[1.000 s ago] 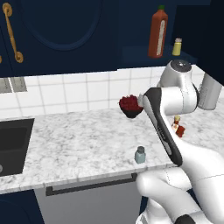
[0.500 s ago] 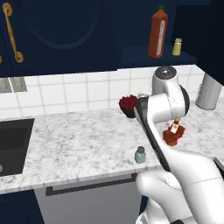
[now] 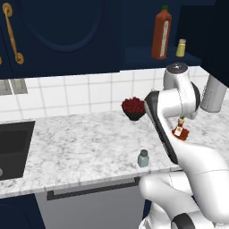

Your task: Put the shaker and condiment bottle from the counter next to their counterparts in the cabinet.

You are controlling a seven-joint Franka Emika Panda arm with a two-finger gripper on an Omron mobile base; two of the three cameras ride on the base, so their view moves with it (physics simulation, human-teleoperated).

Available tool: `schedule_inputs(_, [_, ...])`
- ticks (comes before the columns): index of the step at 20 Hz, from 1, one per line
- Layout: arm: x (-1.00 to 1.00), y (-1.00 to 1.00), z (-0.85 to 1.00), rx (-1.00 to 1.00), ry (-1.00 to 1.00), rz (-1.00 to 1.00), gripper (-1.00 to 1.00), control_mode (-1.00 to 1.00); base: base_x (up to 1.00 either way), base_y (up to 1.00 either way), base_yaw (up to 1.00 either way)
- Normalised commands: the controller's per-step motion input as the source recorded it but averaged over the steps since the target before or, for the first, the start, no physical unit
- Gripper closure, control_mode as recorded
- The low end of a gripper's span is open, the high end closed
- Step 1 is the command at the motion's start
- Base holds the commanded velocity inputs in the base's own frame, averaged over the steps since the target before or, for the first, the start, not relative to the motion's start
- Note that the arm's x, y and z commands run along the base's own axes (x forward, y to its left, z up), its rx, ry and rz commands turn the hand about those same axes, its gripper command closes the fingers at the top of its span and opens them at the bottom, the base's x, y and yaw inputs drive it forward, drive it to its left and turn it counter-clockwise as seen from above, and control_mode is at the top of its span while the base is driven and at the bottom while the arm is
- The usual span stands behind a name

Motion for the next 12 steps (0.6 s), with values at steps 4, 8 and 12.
schedule_inputs(4, [0.09,-0.5,-0.13,0.14,0.04,-0.03,-1.0,-1.0,0.0,0.0,0.0])
schedule_inputs(8, [0.09,-0.4,-0.2,0.02,0.01,-0.05,-1.0,-1.0,0.0,0.0,0.0])
schedule_inputs(12, [0.05,-0.31,-0.21,0.0,0.0,-0.11,-1.0,-1.0,0.0,0.0,0.0])
